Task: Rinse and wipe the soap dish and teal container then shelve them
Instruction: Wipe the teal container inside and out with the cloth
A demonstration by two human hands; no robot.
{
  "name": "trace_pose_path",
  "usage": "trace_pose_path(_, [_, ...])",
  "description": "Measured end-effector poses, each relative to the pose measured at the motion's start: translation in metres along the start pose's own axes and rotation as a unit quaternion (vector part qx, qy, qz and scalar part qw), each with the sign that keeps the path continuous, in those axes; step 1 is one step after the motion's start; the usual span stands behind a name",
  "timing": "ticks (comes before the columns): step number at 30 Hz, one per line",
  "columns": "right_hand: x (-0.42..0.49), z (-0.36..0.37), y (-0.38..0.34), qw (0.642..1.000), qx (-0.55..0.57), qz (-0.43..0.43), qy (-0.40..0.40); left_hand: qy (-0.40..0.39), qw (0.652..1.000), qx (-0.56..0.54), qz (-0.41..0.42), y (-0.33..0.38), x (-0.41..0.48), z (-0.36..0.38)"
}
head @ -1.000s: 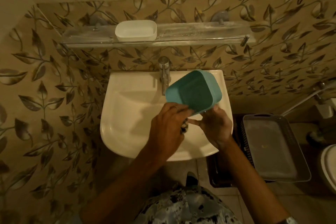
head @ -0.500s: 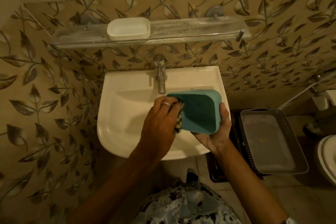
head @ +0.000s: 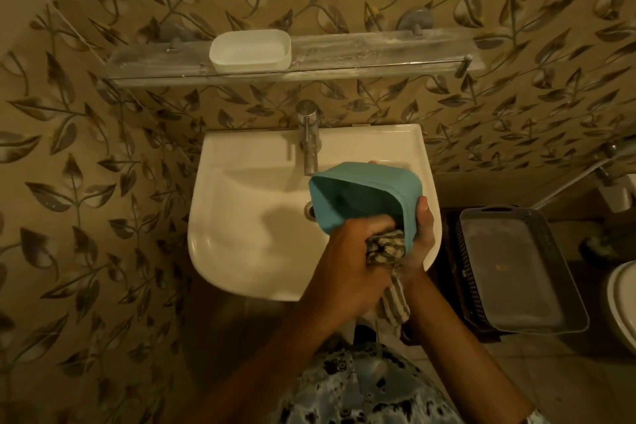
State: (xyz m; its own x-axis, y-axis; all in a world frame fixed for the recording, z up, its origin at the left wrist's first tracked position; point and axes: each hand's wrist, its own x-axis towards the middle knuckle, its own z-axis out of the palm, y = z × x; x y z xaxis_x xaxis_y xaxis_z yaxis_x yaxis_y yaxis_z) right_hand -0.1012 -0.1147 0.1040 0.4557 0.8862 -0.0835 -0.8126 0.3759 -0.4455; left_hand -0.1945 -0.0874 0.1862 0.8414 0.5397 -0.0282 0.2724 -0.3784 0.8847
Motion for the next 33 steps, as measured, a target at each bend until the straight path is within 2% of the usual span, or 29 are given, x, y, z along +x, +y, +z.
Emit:
trace_pose_path(1, [0.001, 0.002, -0.003, 1.0, -0.007, -0.005, -0.002, 0.001, 0.999, 0.04, 0.029, -0.005, -0.001, -0.001])
trace_pose_path(2, [0.002, 0.003, -0.007, 1.0, -0.013, -0.012, -0.006, 0.016, 0.988, 0.138, 0.065, -0.013, -0.001, -0.003])
trace_pose_path(3, [0.003, 0.002, -0.01, 1.0, -0.013, -0.019, -0.014, 0.034, 0.961, 0.255, 0.098, -0.022, -0.001, -0.004])
trace_pose_path(5, [0.003, 0.001, -0.014, 0.999, -0.021, -0.025, -0.025, 0.052, 0.918, 0.388, 0.07, -0.033, 0.002, -0.01])
trace_pose_path(7, [0.004, 0.001, -0.014, 0.999, -0.022, -0.019, -0.015, 0.039, 0.905, 0.423, 0.029, -0.034, 0.007, -0.012])
trace_pose_path(8, [0.005, 0.003, -0.014, 1.0, -0.019, -0.019, -0.014, 0.029, 0.908, 0.418, 0.005, -0.031, 0.008, -0.011])
trace_pose_path(10, [0.008, 0.006, -0.013, 0.999, -0.021, -0.021, -0.011, 0.047, 0.941, 0.332, -0.039, -0.026, 0.005, -0.003])
trace_pose_path(12, [0.008, 0.004, -0.007, 1.0, -0.019, -0.018, -0.005, 0.065, 0.98, 0.176, -0.061, -0.015, 0.0, 0.006])
trace_pose_path(14, [0.008, 0.001, 0.0, 1.0, 0.018, -0.015, -0.002, 0.053, 0.996, 0.024, -0.065, 0.003, -0.001, 0.01])
trace_pose_path(16, [0.007, 0.0, 0.003, 0.998, 0.058, -0.025, -0.023, 0.032, 0.985, -0.134, -0.107, 0.009, 0.006, 0.006])
trace_pose_path(18, [0.01, 0.0, -0.003, 0.997, 0.068, -0.026, 0.005, 0.012, 0.953, -0.259, -0.156, 0.002, 0.013, -0.001])
trace_pose_path(19, [0.013, -0.001, -0.002, 0.998, 0.046, -0.027, 0.013, 0.011, 0.95, -0.27, -0.154, -0.004, 0.014, -0.004])
trace_pose_path(20, [0.015, -0.001, -0.001, 1.0, 0.015, -0.022, 0.011, 0.008, 0.965, -0.23, -0.122, -0.013, 0.015, -0.005])
trace_pose_path(22, [0.014, -0.006, -0.004, 1.0, -0.014, -0.004, 0.002, -0.014, 0.999, 0.01, -0.036, -0.034, 0.018, -0.002])
trace_pose_path(24, [0.013, -0.006, -0.008, 0.999, -0.043, -0.014, 0.0, -0.003, 0.962, 0.273, -0.027, -0.046, 0.022, -0.004])
trace_pose_path(26, [0.012, -0.004, -0.011, 0.998, -0.066, -0.016, -0.008, 0.036, 0.919, 0.392, -0.003, -0.053, 0.026, -0.008])
trace_pose_path(28, [0.012, -0.001, -0.013, 0.997, -0.075, -0.024, -0.02, 0.073, 0.908, 0.411, 0.032, -0.055, 0.025, -0.005])
trace_pose_path(29, [0.012, 0.0, -0.014, 0.997, -0.076, -0.027, -0.021, 0.082, 0.918, 0.387, 0.022, -0.055, 0.025, -0.002])
trace_pose_path(33, [0.017, -0.005, -0.015, 0.998, -0.065, -0.021, -0.003, 0.089, 0.986, 0.132, -0.054, -0.04, 0.019, 0.011])
